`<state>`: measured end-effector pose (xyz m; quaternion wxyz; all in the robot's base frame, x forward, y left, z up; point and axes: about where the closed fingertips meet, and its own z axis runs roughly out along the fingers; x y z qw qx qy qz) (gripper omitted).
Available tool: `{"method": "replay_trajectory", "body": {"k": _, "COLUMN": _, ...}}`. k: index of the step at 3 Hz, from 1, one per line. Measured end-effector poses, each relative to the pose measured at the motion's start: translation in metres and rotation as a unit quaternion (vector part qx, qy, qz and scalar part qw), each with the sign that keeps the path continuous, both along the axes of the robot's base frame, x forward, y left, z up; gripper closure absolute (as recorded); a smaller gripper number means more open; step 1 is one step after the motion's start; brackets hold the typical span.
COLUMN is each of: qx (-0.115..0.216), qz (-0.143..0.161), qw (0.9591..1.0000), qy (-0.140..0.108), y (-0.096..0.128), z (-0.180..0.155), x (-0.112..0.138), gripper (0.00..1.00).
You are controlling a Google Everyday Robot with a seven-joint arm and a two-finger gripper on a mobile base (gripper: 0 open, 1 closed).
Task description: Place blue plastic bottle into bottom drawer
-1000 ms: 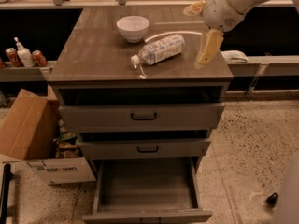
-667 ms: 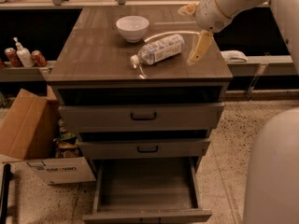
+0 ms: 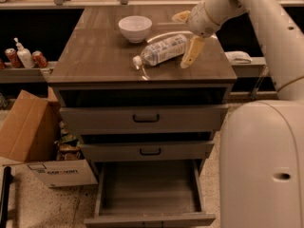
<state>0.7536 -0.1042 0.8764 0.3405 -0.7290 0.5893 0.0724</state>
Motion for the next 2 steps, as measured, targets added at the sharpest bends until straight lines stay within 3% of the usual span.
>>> {"method": "replay_trajectory", "body": {"k": 1, "qx": -0.001, "qz": 0.018, "qw": 0.9997, "qy": 0.014, "y": 0.0192, "z": -0.0172, "x": 0.0123, "gripper": 0.04}}
{"method": "replay_trajectory", "body": {"k": 2, "qx": -0.002, "qz": 0.025, "qw": 0.9994, "qy": 0.021, "y": 0.0285, "z": -0.0242, "x": 0.0171, "gripper": 0.27}}
